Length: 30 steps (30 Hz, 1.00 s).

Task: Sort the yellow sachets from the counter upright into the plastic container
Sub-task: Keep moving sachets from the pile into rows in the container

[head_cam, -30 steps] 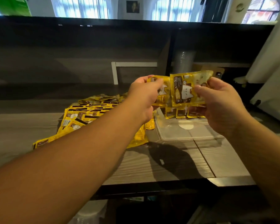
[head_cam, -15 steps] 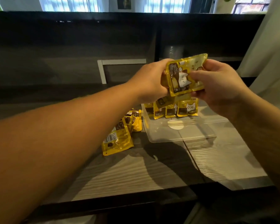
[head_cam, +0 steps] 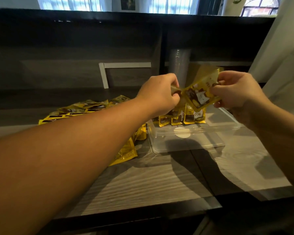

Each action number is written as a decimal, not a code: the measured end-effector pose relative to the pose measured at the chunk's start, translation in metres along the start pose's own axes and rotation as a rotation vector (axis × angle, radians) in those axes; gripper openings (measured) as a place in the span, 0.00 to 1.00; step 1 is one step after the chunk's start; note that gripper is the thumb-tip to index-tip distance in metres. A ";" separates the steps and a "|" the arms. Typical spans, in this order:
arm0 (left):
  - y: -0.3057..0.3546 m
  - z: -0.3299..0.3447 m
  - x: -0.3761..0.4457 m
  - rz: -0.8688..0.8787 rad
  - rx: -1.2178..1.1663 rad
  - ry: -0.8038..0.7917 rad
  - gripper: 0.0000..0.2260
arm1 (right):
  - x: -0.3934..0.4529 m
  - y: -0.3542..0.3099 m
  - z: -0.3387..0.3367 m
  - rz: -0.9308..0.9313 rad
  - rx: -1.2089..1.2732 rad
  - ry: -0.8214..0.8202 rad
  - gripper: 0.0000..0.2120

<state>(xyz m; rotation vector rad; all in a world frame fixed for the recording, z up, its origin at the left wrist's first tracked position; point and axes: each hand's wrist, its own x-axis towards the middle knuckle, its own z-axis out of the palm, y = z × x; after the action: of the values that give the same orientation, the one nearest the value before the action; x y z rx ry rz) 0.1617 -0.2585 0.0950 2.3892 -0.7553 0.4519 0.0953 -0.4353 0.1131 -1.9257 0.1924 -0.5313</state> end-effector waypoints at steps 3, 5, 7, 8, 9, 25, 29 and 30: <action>-0.008 0.004 0.004 -0.001 0.300 0.038 0.09 | 0.001 -0.001 0.002 0.022 -0.031 -0.020 0.05; -0.013 0.004 0.006 -0.013 0.429 0.034 0.11 | 0.002 -0.002 0.003 0.005 -0.057 -0.031 0.03; -0.017 0.004 0.009 -0.039 0.491 0.000 0.14 | 0.004 -0.002 0.002 -0.016 -0.124 -0.061 0.02; -0.018 0.004 0.011 -0.049 0.508 -0.016 0.15 | 0.005 -0.001 0.002 -0.030 -0.169 -0.085 0.05; -0.019 0.005 0.012 -0.055 0.517 -0.032 0.16 | 0.006 -0.001 0.002 -0.042 -0.207 -0.106 0.07; -0.033 0.008 0.014 -0.083 0.424 -0.244 0.16 | 0.039 0.009 0.036 -0.423 -0.907 -0.272 0.06; -0.030 0.009 0.016 -0.098 0.436 -0.274 0.17 | 0.044 0.018 0.051 -0.460 -0.952 -0.232 0.03; -0.028 0.009 0.016 -0.100 0.424 -0.287 0.19 | 0.045 0.018 0.053 -0.491 -0.986 -0.219 0.03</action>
<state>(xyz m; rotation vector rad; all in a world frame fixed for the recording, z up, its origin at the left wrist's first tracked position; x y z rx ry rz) 0.1929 -0.2518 0.0838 2.9189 -0.7128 0.2462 0.1608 -0.4148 0.0916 -3.0102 -0.2201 -0.5912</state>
